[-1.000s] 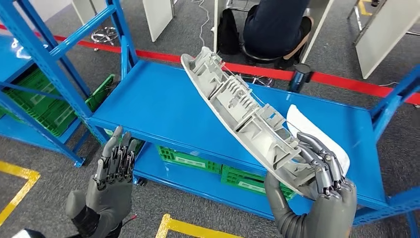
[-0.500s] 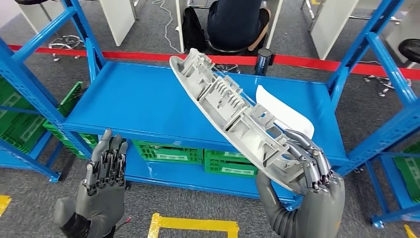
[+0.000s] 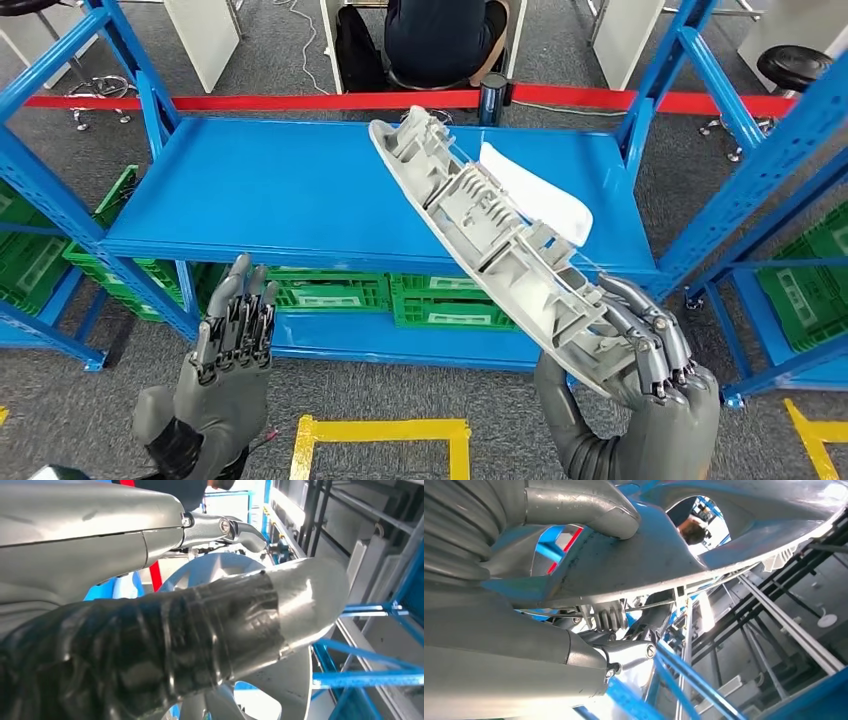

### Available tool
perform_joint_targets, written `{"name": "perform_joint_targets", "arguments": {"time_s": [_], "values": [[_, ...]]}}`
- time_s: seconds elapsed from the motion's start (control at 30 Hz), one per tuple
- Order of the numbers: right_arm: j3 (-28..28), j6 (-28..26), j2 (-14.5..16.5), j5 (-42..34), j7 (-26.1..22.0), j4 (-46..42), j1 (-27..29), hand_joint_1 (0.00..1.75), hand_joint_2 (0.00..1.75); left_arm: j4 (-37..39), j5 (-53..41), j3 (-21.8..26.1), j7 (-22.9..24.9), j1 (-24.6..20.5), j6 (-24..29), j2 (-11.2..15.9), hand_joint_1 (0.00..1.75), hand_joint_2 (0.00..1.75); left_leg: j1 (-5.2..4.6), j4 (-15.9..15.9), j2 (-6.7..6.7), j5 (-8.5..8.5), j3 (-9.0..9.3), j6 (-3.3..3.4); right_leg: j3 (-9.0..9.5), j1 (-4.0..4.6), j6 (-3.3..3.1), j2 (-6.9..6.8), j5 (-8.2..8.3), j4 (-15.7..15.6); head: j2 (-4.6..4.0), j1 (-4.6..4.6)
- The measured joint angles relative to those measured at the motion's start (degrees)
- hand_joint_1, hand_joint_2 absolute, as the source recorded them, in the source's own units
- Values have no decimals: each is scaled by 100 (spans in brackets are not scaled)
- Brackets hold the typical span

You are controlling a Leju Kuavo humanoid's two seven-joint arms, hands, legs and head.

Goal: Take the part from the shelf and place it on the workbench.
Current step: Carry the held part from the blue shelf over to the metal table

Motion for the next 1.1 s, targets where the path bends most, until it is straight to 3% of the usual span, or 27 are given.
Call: {"name": "perform_joint_targets", "arguments": {"time_s": [0.07, 0.13, 0.17, 0.2, 0.23, 0.3, 0.37, 0.4, 0.47, 0.53, 0.63, 0.67, 0.7, 0.73, 0.77, 0.83, 0.9, 0.93, 1.0, 1.03, 1.1], "values": [[0, 0, -4, -7, 0, 2, -4, 175, 175, 0, -5, -1, 0, 2, 4, 3, 0, 0, 12, 408, -209, -358, -185, -59, -60, -30, -72, 16, 92, -27, 0, -58], [0, 0, -9, -21, -1, 4, -4, 175, 175, 0, -10, -2, 0, 7, 7, 6, 0, 0, 20, 1157, -345, -799, -436, -98, -187, -24, -107, 46, 173, -11, 0, -127], [0, 0, -10, -27, -1, 6, -3, 175, 175, 0, -13, -2, 1, 9, 8, 10, 0, 0, 20, 1440, -361, -896, -503, -102, -255, -17, -112, 67, 213, 2, 0, -151], [0, 0, -12, -33, -1, 9, -2, 175, 175, 0, -16, -2, 1, 9, 8, 14, 0, 0, 19, 1543, -366, -880, -482, -93, -325, -10, -111, 90, 254, 18, 0, -174], [0, 0, -13, -39, -1, 12, -2, 175, 175, 0, -20, -2, 1, 9, 9, 18, 0, 0, 16, 1433, -369, -766, -355, -71, -388, -3, -107, 113, 290, 37, 0, -197], [0, 0, -14, -43, -1, 17, 0, 175, 175, -1, -26, -2, 1, 7, 11, 21, 0, 0, 3, 712, -399, -504, 151, 10, -487, 5, -88, 155, 352, 75, 0, -241], [0, 0, -15, -44, -1, 19, -1, 175, 175, -11, -28, -2, 0, 2, 17, 21, 0, 0, -25, 13, -440, -471, 623, 75, -546, 4, -42, 175, 414, 99, 0, -258], [0, 0, -15, -44, -1, 20, -2, 175, 175, -20, -29, -2, -1, 1, 20, 21, 0, 0, -43, -153, -453, -507, 724, 98, -567, -4, -11, 178, 451, 103, 0, -268], [0, 0, -18, -44, -1, 21, -4, 175, 175, -31, -30, -2, -1, 3, 22, 21, 0, 0, -48, -225, -442, -449, 717, 145, -602, -14, 60, 183, 523, 93, 0, -280], [1, -1, -25, -47, 1, 22, -4, 175, 175, -33, -31, -1, 1, 2, 22, 20, 0, 0, -18, -276, -412, -337, 662, 213, -711, -14, 123, 179, 379, 224, 0, -263], [2, -2, -38, -63, 2, 22, -6, 175, 175, -33, -35, 0, 2, 4, 24, 20, 0, 0, -5, -267, -376, -191, 481, 278, -1031, -42, 193, 163, -328, 1191, 0, -143], [2, -2, -42, -67, 3, 23, -4, 175, 175, -33, -36, 0, 3, 6, 24, 20, 0, 0, -6, -244, -366, -144, 393, 279, -1105, -53, 210, 161, -478, 1535, 0, -110], [2, -2, -44, -68, 3, 23, -3, 175, 175, -33, -36, 1, 3, 6, 24, 21, 0, 0, -7, -220, -356, -102, 310, 276, -1112, -56, 222, 161, -512, 1724, 0, -87], [2, -2, -48, -68, 4, 24, -2, 175, 175, -33, -36, 1, 3, 6, 25, 21, 0, 0, -7, -193, -347, -59, 222, 268, -1013, -56, 226, 160, -441, 1712, 0, -63], [2, -2, -52, -68, 4, 25, -2, 175, 175, -33, -36, 1, 3, 6, 27, 20, 0, 0, -7, -165, -341, -21, 146, 257, -802, -56, 217, 157, -295, 1457, 0, -39], [3, -2, -61, -68, 4, 25, -7, 175, 175, -37, -37, 1, 3, 5, 31, 20, 0, 0, -15, -109, -335, 44, 27, 222, -230, -42, 174, 148, -106, 646, 0, 4], [4, -2, -65, -81, 5, 25, -17, 175, 175, -51, -43, 1, 9, 2, 32, 19, 0, 0, -26, -77, -325, 119, -49, 162, 107, -14, 120, 141, -139, 107, 0, 19], [4, -3, -67, -98, 7, 25, -23, 175, 175, -58, -49, 0, 19, 0, 34, 19, 0, 0, -28, -76, -318, 164, -77, 127, 154, 3, 90, 140, -163, 10, 0, 21], [3, -3, -74, -160, 13, 25, -35, 175, 175, -66, -58, -1, 56, -5, 37, 20, 0, 0, -20, -74, -324, 200, -123, 57, 72, -12, 19, 133, -84, -35, 0, 14], [3, -3, -79, -196, 17, 25, -48, 175, 175, -70, -62, -2, 77, -7, 38, 21, 0, 0, -18, -21, -336, 123, -174, 22, 40, -28, -16, 126, -30, -56, 0, 6], [2, -3, -89, -254, 24, 25, -75, 175, 175, -78, -65, -2, 114, -14, 39, 21, 0, 0, 1, 439, -363, -326, -362, -42, -41, -54, -74, 115, 91, -85, 0, -52]]}}
